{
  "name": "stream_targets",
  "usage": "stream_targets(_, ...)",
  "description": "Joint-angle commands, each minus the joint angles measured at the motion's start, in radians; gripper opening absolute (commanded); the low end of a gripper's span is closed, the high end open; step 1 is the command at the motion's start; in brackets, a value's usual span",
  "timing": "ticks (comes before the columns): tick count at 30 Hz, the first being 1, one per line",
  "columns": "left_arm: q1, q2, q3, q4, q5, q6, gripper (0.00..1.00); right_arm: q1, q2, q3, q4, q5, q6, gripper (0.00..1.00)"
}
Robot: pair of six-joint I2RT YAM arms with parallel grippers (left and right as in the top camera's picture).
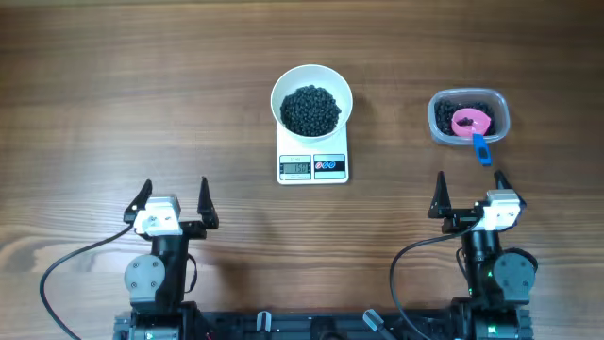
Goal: Scoop item into bowl and weigh 150g on scale
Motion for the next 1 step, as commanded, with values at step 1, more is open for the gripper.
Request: stream_targets(1,-0.004,-0.012,-0.005,-0.003,0.002,0.015,1.00,0.005,-0.012,-0.002,0.002,-0.008,0.011,1.00)
